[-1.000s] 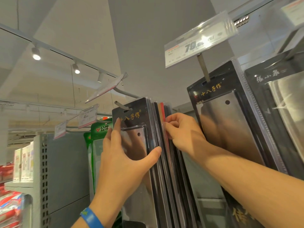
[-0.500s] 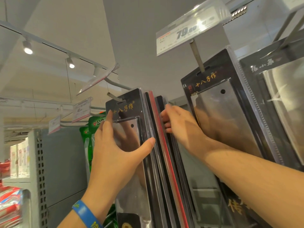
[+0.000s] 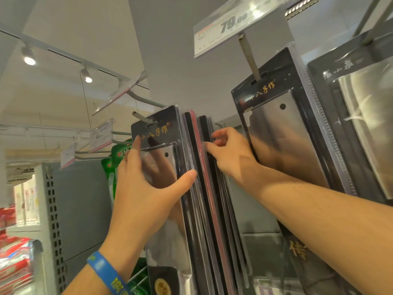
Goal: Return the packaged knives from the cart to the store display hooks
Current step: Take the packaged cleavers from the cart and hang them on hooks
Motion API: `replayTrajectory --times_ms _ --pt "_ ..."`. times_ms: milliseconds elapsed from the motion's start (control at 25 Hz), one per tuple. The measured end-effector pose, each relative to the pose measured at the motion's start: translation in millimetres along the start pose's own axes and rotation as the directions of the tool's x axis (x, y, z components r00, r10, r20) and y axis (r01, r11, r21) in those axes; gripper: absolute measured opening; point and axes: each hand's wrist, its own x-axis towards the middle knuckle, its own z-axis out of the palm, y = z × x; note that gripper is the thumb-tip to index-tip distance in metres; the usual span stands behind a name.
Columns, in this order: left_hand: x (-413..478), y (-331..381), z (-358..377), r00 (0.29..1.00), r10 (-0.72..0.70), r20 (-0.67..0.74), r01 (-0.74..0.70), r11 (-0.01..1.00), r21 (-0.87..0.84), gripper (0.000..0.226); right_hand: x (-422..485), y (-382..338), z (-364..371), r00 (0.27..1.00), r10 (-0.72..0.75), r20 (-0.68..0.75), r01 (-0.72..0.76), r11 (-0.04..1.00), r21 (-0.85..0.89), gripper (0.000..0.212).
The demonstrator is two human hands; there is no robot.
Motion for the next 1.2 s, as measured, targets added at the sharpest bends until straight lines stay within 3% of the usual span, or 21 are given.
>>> replayTrajectory --times_ms 240,400,560,880,960,1080,1200 --pt "-3 4 9 1.0 -0.01 -0.008 0.009 0.999 -0.046 0.123 -5 -5 1 0.999 -0.034 0.024 0.034 0.999 0.0 0.008" --pt "-3 10 18 0.999 -0.04 0.002 0.04 0.999 -0.037 0.129 -5 -6 5 0.998 -0.021 0.06 0.017 0.998 0.057 0.011" --pt "0 9 22 0.998 -0.055 0.0 0.055 0.998 -0.023 0.119 -7 -3 5 0.997 -0.031 0.068 0.025 0.996 0.085 0.011" --pt "1 1 24 0.999 0.005 -0.047 -0.007 0.999 -0.042 0.112 -22 -3 7 0.984 -0.166 0.066 0.155 0.977 0.147 0.012" --pt "0 -3 23 0.999 0.008 -0.04 -0.01 0.998 -0.064 0.118 -27 -6 7 0.983 -0.172 0.061 0.162 0.976 0.145 0.01" --pt "-2 -3 23 1.0 -0.008 -0.011 0.006 0.995 -0.103 0.119 -37 -10 7 0.983 -0.181 0.013 0.178 0.978 0.11 0.029" --pt "-4 1 22 1.0 -0.027 -0.01 0.025 0.986 -0.164 0.118 -54 -11 6 0.959 -0.282 -0.015 0.283 0.959 0.033 0.023"
